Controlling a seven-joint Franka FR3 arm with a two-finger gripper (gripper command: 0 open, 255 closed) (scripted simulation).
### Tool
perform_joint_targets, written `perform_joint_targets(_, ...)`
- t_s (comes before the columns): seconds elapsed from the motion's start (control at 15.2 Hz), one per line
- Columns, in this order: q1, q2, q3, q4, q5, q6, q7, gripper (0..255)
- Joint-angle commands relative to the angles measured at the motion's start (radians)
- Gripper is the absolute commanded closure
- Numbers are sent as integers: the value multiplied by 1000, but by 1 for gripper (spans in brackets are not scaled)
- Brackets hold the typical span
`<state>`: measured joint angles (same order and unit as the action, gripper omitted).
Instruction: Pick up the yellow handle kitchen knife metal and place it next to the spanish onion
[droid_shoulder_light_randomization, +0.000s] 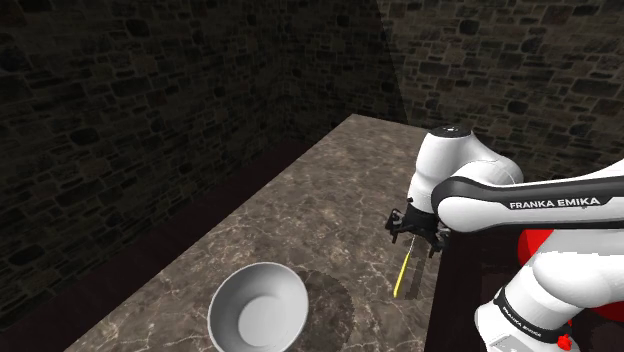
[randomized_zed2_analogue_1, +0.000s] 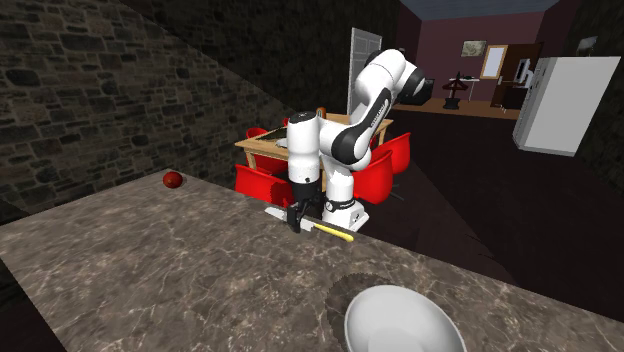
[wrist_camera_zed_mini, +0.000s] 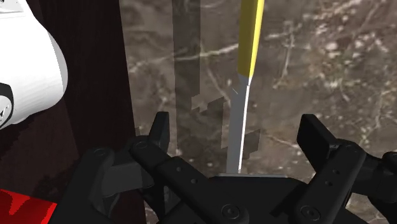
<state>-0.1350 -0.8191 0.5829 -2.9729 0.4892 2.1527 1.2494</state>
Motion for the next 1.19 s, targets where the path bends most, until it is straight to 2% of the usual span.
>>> perform_joint_targets(0.0, 0, 0, 0, 0, 0, 0, 0, 255)
perform_joint_targets(0.59, 0, 0, 0, 0, 0, 0, 0, 255)
perform_joint_targets(1.12, -10, -87, -56, 67, -53, -151, 5, 255)
